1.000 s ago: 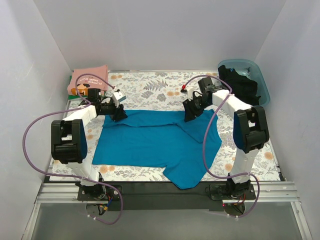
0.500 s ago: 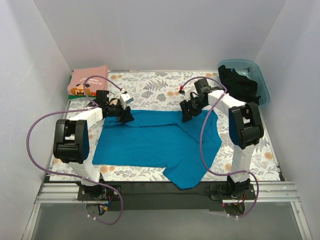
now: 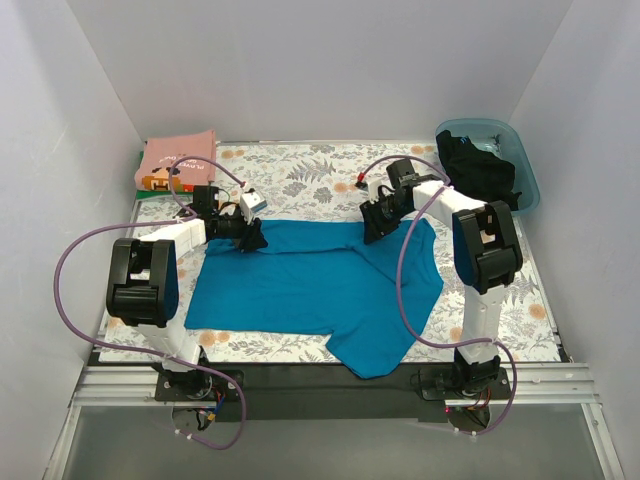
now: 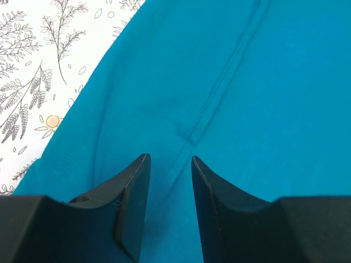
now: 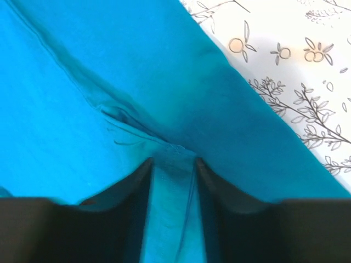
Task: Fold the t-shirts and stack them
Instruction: Fold the tshirt
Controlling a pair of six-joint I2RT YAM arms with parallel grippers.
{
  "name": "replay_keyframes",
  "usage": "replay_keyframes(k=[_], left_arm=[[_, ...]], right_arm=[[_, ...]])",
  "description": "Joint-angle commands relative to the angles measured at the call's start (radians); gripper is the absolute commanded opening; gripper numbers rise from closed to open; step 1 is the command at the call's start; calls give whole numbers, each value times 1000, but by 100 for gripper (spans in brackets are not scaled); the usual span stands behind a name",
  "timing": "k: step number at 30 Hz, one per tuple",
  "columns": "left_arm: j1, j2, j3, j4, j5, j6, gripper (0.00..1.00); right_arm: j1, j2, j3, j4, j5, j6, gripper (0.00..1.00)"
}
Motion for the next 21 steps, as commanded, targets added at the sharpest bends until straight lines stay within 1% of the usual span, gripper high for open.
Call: replay_keyframes(k=[1, 3, 4, 6, 12, 16, 21], left_arm=[[-3, -43, -2, 19, 5, -4, 35], [-3, -37, 1, 20, 9, -9, 35], [-3, -35, 6, 20, 9, -10, 35], [-3, -40, 8, 19, 9, -12, 35], [-3, -64, -3, 19, 8, -10, 34], [-3, -67, -14, 17, -2, -6, 34], [-3, -64, -15, 17, -8, -13, 34]], right_arm=[[3, -56, -18, 13, -53, -16, 39], [7, -57, -21, 8, -60, -19, 28], [8, -63, -22, 8, -72, -21, 14], [10, -68, -26, -4, -83, -24, 2], [31, -143, -74, -47, -126, -50, 1], [82, -198, -137, -61, -120, -76, 1], [145, -203, -187, -87, -112, -97, 1]])
